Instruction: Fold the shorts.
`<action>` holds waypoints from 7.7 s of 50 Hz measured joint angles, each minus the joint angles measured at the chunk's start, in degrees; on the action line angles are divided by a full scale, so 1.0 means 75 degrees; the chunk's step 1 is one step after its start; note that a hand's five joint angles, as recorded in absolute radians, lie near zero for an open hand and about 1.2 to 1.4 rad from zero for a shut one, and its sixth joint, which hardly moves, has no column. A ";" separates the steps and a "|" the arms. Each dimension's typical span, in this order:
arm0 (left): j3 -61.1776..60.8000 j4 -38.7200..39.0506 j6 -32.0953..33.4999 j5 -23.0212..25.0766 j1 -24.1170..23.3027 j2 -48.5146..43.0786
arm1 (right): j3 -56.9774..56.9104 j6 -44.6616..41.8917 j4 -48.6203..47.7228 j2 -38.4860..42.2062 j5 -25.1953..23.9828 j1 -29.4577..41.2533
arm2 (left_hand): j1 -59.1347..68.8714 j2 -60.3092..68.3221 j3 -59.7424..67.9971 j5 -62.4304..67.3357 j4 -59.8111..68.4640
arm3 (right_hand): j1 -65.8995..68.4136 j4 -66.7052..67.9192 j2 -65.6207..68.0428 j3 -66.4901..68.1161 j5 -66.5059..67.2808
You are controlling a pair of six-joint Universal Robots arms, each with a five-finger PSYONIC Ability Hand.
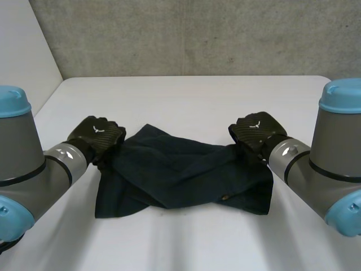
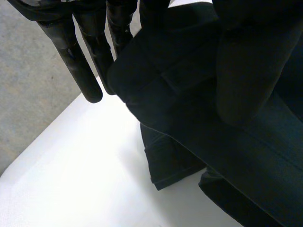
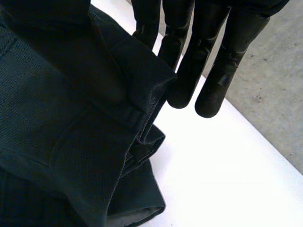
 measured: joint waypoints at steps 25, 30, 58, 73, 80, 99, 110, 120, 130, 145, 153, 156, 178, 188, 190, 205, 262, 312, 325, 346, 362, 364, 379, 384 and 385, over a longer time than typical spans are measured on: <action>-0.0099 0.0066 -0.0039 -0.0043 0.0059 0.0061 | 0.0309 -0.0088 -0.0160 -0.0210 -0.0211 -0.0058 | 0.4261 0.4516 0.4394 0.4390 0.4544 | 0.0000 0.0000 -0.0001 0.0070 0.0000; 0.0654 0.0148 0.0004 -0.0073 0.0149 -0.0580 | -0.0137 -0.0345 -0.0182 0.0124 -0.0158 -0.0008 | 0.4261 0.4691 0.4570 0.4414 0.4750 | 0.0000 0.0000 -0.0001 0.0070 -0.0001; 0.3952 0.5430 -0.0270 -0.1846 -0.0177 -0.0550 | -0.4010 0.1198 -0.6169 0.0651 0.0301 -0.0123 | 0.4261 0.4730 0.4631 0.4414 0.4758 | 0.0071 0.0034 0.0009 0.0070 0.0000; 0.1183 0.4911 -0.0539 -0.1782 -0.0212 -0.1278 | -0.3507 -0.0066 -0.1757 0.2087 0.0140 -0.0059 | 0.4261 0.4752 0.4666 0.4414 0.4761 | 0.0071 0.0034 0.0009 0.0070 0.0000; 0.0661 0.3667 -0.0277 -0.1802 -0.0417 -0.2106 | -0.3024 -0.0715 -0.0378 0.2745 0.0196 -0.0096 | 0.4261 0.4752 0.4666 0.4414 0.4761 | 0.0071 0.0034 0.0009 0.0070 0.0000; -0.1936 -0.0284 0.0913 -0.1768 -0.0505 0.1371 | 0.0844 -0.2431 0.0767 -0.0035 0.0193 -0.0180 | 0.4261 0.4753 0.4666 0.4414 0.4787 | 0.0071 0.0034 0.0009 0.0070 0.0000; -0.3287 -0.0769 0.2981 -0.1679 -0.0524 0.2175 | 0.1954 -0.4090 0.2431 -0.1015 0.0208 -0.0434 | 0.4013 0.4039 0.4056 0.4118 0.4111 | 0.0071 0.0034 0.0009 0.0070 0.0001; -0.2763 0.0810 0.2885 -0.1504 -0.0498 0.2325 | 0.2780 -0.3582 0.0808 -0.0968 0.0151 -0.0501 | -0.1776 -0.1329 -0.1322 -0.1304 -0.1363 | 0.0071 0.0034 0.0009 0.0070 0.0001; -0.1661 0.2446 0.2113 0.0162 -0.0005 0.1415 | 0.3509 -0.3403 -0.0521 -0.0936 0.0135 -0.0474 | -0.1690 -0.1646 -0.1728 -0.1580 -0.1660 | 0.0250 0.0034 0.0009 0.0070 0.0001; 0.0915 0.2793 0.0777 0.1254 0.0553 -0.2365 | 0.3732 -0.2875 -0.1094 -0.0925 -0.0004 -0.0493 | -0.0928 -0.0819 -0.0884 -0.0712 -0.0790 | 0.0250 0.0034 0.0008 0.0070 0.0001; 0.1836 0.2689 0.0802 0.1152 0.0631 -0.3279 | 0.3787 -0.2747 -0.1124 -0.0925 -0.0201 -0.0498 | 0.4232 0.4171 0.4022 0.4040 0.4112 | 0.0250 0.0034 0.0008 0.0070 0.0001; 0.1933 0.2673 0.0798 0.0991 0.0627 -0.3325 | 0.3797 -0.2751 -0.1146 -0.0925 -0.0209 -0.0499 | 0.4263 0.4676 0.4570 0.4324 0.4680 | 0.0250 0.0034 0.0008 0.0070 0.0001; 0.1260 0.1080 0.1029 -0.1244 0.0239 -0.3011 | 0.3814 -0.2745 -0.1170 -0.0926 -0.0204 -0.0486 | -0.1144 -0.0927 -0.0931 -0.0822 -0.0938 | 0.0288 0.0034 0.0009 0.0070 0.0001; 0.0804 0.1243 0.0632 -0.1226 0.0192 -0.1781 | 0.3768 -0.2313 -0.1155 -0.0972 -0.0259 -0.0489 | -0.1144 -0.1162 -0.1146 -0.1172 -0.1231 | 0.0288 0.0034 0.0009 0.0070 0.0001; 0.0524 0.1237 0.0362 -0.1227 0.0188 -0.1255 | 0.3747 -0.2183 -0.1155 -0.0979 -0.0269 -0.0489 | -0.1144 -0.1162 -0.1146 -0.1172 -0.1230 | 0.0288 0.0034 0.0009 0.0070 0.0001; -0.2292 -0.0389 -0.0979 -0.1063 -0.0272 0.2455 | 0.3506 -0.0226 -0.1605 -0.0955 -0.0479 -0.0873 | -0.1143 -0.1162 -0.1146 -0.1161 -0.1227 | 0.0288 0.0034 0.0009 0.0070 0.0001; -0.4849 0.0895 -0.1042 -0.2005 -0.1267 0.2484 | 0.5255 -0.2086 -0.0881 -0.2266 -0.2961 -0.1925 | -0.0532 -0.0460 -0.0582 -0.0426 -0.0490 | -0.3688 -0.5134 -0.4976 -0.5070 -0.4929; -0.3364 0.0154 0.1339 -0.2000 -0.1711 0.2785 | 0.3242 -0.3442 0.3060 -0.2654 -0.2877 -0.3262 | 0.4268 0.4724 0.4632 0.4440 0.4758 | -0.0005 0.0019 0.0023 -0.0035 -0.0101; 0.0640 0.2808 0.1677 -0.2051 -0.1195 -0.1294 | -0.0017 -0.0787 0.0799 0.0062 -0.1028 -0.1417 | 0.4268 0.4735 0.4651 0.4486 0.4763 | 0.0143 0.0020 0.0023 -0.0035 0.0092; 0.5067 0.3913 0.2155 -0.1996 -0.0846 -0.5788 | -0.2991 -0.0470 -0.1861 0.3598 0.0804 -0.0967 | 0.4268 0.4743 0.4660 0.4486 0.4788 | 0.0374 0.0021 0.0023 -0.0035 0.0096; 0.3890 0.4317 0.1513 -0.1408 -0.1046 -0.4937 | -0.3393 0.0838 -0.1009 0.3104 0.0585 -0.0944 | -0.2522 -0.2650 -0.2602 -0.2597 -0.2629 | -0.3909 -0.5305 -0.5179 -0.5249 -0.5113; 0.3604 0.4290 0.1498 -0.1442 -0.1038 -0.4619 | -0.3766 0.1373 -0.0339 0.3138 0.0308 -0.0963 | -0.2523 -0.2650 -0.2602 -0.2597 -0.2629 | -0.3909 -0.5305 -0.5179 -0.5249 -0.5113; 0.0215 0.3510 -0.0282 -0.1410 -0.1035 -0.1361 | -0.5939 0.3323 0.1463 0.5038 -0.0996 -0.1111 | -0.2522 -0.2650 -0.2602 -0.2596 -0.2629 | -0.3859 -0.5139 -0.4993 -0.5023 -0.4881; -0.0418 0.3474 -0.0661 -0.1393 -0.1035 -0.0936 | -0.6215 0.3364 0.1463 0.5336 -0.1008 -0.1113 | -0.2523 -0.2650 -0.2602 -0.2597 -0.2629 | -0.0753 -0.1686 -0.1317 -0.1453 -0.1937; -0.0481 0.3477 -0.0683 -0.1393 -0.1032 -0.0906 | -0.6239 0.3362 0.1456 0.5356 -0.0993 -0.1113 | -0.2522 -0.2650 -0.2602 -0.2597 -0.2629 | -0.0258 -0.0934 -0.0579 -0.0878 -0.1165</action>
